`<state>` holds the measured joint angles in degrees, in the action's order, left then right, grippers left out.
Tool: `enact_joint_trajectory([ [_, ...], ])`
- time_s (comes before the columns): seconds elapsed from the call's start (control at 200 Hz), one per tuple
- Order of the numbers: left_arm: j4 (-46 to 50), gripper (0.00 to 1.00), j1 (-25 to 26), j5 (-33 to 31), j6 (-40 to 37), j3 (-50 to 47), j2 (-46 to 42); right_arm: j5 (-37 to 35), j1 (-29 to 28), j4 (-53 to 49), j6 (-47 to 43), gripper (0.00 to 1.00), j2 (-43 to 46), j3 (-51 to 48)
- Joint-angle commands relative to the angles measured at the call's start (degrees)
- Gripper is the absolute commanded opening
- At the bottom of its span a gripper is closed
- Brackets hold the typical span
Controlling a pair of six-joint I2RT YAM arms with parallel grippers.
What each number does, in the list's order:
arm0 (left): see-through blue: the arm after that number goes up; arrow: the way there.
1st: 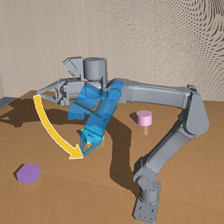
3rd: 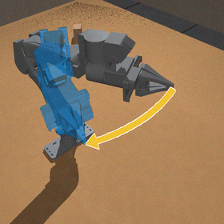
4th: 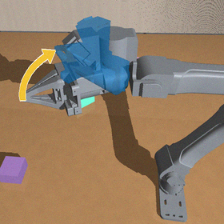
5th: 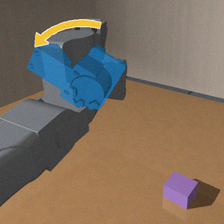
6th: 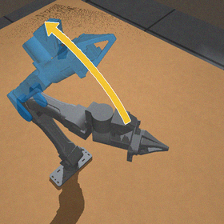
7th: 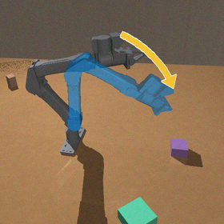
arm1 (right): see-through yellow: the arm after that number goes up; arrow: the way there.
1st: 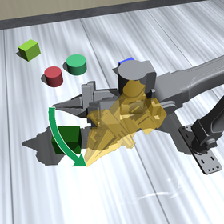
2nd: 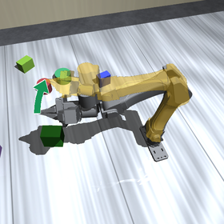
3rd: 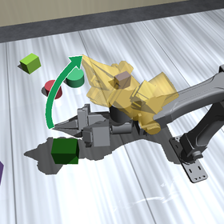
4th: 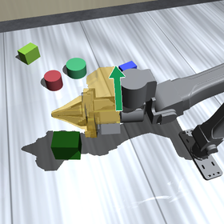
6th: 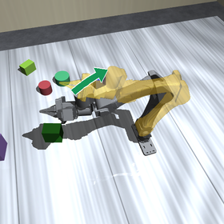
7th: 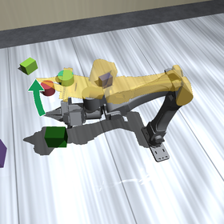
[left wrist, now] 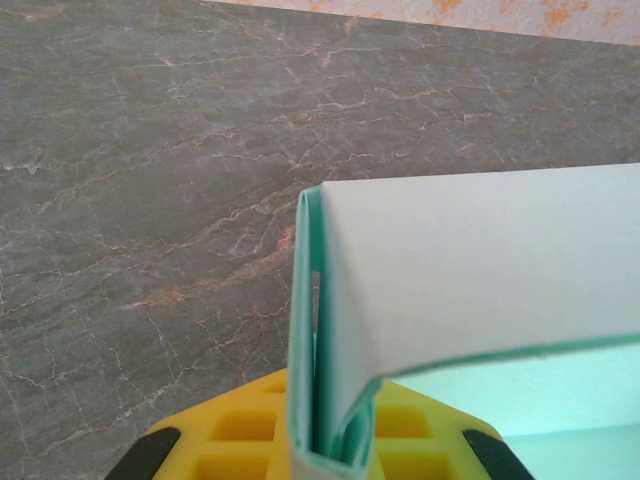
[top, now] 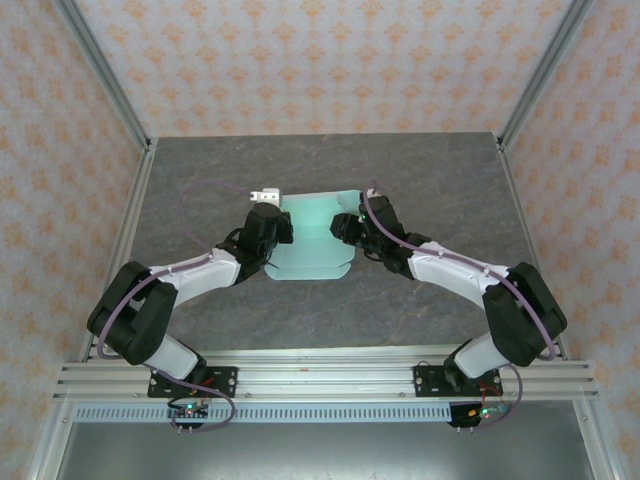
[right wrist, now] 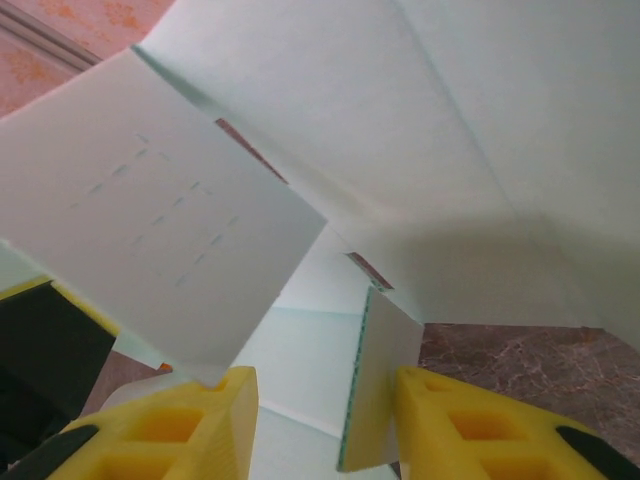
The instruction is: Fold the paper box
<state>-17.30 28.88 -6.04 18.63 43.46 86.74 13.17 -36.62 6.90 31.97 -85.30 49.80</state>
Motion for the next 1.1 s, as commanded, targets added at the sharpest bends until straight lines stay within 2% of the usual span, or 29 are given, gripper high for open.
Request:
enact_joint_trajectory([
  [0.0, -0.63, 0.0, 0.24, 1.71, 1.09, 1.34, 0.27, 4.06, -1.08, 3.79, -1.64, 0.38, -1.49, 1.27],
  [0.26, -0.67, 0.0, 0.27, 2.13, 0.86, 1.54, 0.44, 9.39, -1.48, 4.42, -3.48, 0.35, -4.39, 2.1],
  [0.49, -0.1, 0.0, 0.22, 0.72, 0.08, 1.36, 0.27, 7.14, -0.77, -12.16, -16.38, 0.35, -1.87, 8.61],
  [0.726, 0.46, 0.0, 0.21, -0.73, -0.16, 1.18, -0.25, 4.72, 1.29, -22.47, -24.34, 0.41, 4.81, 10.32],
  [0.971, 1.38, 0.0, -0.31, -0.18, 0.43, 2.12, 0.05, 6.7, 2.39, -31.29, -32.08, 0.5, 14.43, 11.79],
  [1.096, 2.09, 0.0, -0.64, 1.02, 0.67, 2.62, -0.07, 5.85, 6.8, -32.19, -33.99, 0.52, 17.17, 11.71],
])
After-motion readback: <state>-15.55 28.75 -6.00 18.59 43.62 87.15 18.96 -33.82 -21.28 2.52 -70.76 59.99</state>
